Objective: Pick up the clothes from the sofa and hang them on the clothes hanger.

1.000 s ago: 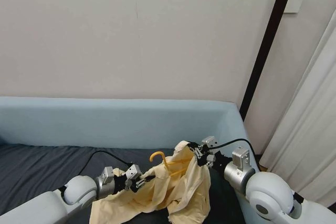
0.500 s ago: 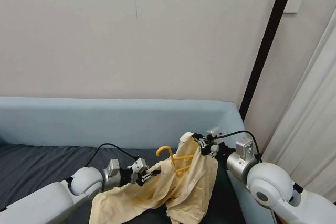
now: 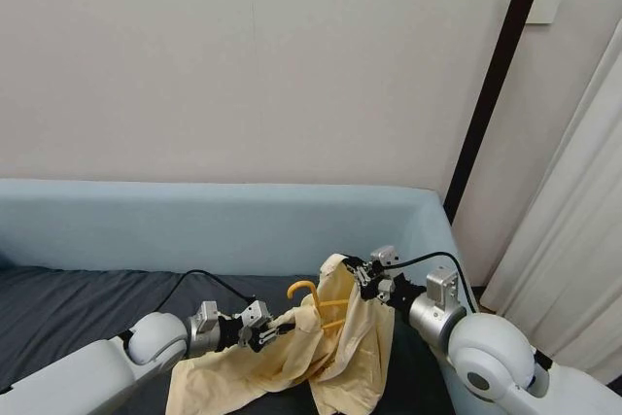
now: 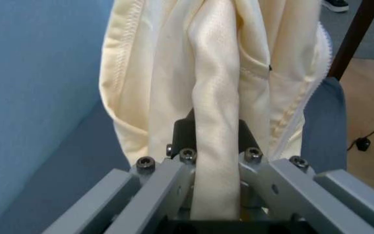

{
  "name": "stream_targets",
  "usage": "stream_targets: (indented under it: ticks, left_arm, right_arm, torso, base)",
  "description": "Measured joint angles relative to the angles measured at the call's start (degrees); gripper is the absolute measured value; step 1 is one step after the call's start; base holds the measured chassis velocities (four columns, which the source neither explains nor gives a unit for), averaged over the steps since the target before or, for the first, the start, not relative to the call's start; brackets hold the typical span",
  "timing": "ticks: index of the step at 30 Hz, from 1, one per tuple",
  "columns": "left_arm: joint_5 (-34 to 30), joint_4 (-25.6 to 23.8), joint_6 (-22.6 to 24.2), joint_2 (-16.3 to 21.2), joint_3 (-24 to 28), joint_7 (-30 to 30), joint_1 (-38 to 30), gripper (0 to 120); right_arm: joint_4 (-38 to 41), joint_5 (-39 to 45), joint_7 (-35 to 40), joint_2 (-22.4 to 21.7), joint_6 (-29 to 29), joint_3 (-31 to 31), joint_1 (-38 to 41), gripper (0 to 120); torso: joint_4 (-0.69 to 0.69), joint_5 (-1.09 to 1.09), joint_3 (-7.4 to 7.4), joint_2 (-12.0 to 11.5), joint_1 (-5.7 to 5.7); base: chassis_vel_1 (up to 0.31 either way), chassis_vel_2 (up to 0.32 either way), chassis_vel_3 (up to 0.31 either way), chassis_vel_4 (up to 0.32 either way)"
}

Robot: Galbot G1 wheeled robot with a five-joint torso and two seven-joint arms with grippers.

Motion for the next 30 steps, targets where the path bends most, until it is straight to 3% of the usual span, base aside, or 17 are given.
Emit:
stream_targets:
  ticks: [10, 20, 30]
  left_arm:
    - [-0.2, 1.5, 0.1, -2.8, 4.0, 0.1, -3.9, 1]
    - [-3.2, 5.5, 0.2, -6.7, 0.6, -2.9, -3.5, 1]
    - [-8.7, 4.6, -1.1, -4.3, -0.5, -1.3, -4.7, 1]
  right_arm:
    - [-1.2, -1.0, 0.0, 0.6, 0.3, -1.1, 0.7, 0]
    - [3.5, -0.8, 0.9, 0.5, 0.0, 1.1, -4.2, 0]
    - [6.2, -2.4, 0.8, 1.2, -0.3, 2.1, -8.9, 0]
  torso:
    - [0.02, 0.0, 0.0, 0.0, 0.0]
    - [0.0, 0.0, 0.0, 0.0, 0.0]
    - [0.0, -0.01, 0.0, 0.0, 0.0]
  base:
    - [0.0, 0.0, 0.0, 0.0]
    - [0.0, 0.0, 0.0, 0.0]
    - [0.0, 0.0, 0.0, 0.0]
